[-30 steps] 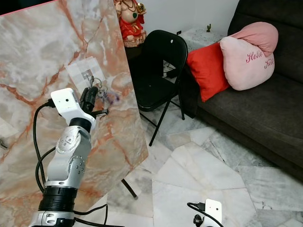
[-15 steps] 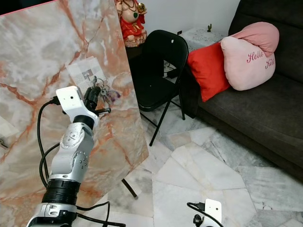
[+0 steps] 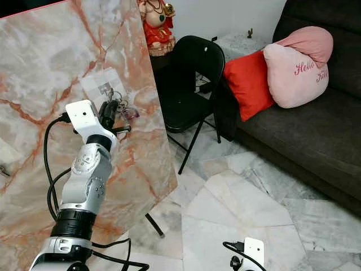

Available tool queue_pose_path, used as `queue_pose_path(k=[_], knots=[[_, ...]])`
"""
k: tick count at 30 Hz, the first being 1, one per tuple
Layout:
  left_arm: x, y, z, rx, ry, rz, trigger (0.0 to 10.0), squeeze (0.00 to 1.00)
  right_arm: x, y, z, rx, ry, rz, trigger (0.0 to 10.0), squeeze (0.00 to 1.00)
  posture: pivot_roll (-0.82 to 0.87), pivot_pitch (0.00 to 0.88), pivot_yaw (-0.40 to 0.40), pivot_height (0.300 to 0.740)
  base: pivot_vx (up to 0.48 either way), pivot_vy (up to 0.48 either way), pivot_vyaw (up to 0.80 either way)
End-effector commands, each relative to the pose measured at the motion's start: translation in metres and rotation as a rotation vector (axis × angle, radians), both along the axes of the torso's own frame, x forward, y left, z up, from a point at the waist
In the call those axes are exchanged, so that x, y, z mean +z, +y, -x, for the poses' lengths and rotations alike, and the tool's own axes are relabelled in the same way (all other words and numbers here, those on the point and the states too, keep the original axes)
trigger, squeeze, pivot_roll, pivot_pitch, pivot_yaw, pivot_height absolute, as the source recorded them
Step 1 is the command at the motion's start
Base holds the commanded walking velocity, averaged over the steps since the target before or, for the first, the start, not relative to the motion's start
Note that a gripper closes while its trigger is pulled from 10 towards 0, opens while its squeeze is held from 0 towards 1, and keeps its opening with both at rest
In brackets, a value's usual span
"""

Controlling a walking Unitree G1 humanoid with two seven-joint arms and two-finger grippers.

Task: Hang keys on a hook

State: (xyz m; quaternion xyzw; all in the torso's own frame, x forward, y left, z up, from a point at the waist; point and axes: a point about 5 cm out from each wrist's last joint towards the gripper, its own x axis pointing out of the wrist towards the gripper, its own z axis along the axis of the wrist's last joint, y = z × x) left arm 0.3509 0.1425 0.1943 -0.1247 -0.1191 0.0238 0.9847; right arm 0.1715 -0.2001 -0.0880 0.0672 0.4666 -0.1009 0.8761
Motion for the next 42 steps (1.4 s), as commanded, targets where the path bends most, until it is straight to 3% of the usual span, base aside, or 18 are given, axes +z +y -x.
queue_pose_path(k=[1,26,42], knots=[[0.009,0.004,-0.002,0.024,-0.037,-0.012,10.0,0.00,0.001,0.003,-0.002,0.005,-0.008,-0.005,10.0,0.00,-0.03,0.003,0.067,0.740,0.000,0.000,0.00],[0.005,0.016,-0.007,0.040,-0.015,0.015,10.0,0.00,0.001,0.002,-0.003,0.008,-0.009,-0.002,10.0,0.00,-0.04,0.004,0.064,0.740,0.000,0.000,0.00],[0.003,0.016,-0.010,0.033,-0.005,0.011,10.0,0.00,0.001,0.002,-0.003,0.007,-0.012,-0.001,10.0,0.00,-0.04,0.005,0.065,0.740,0.000,0.000,0.00]])
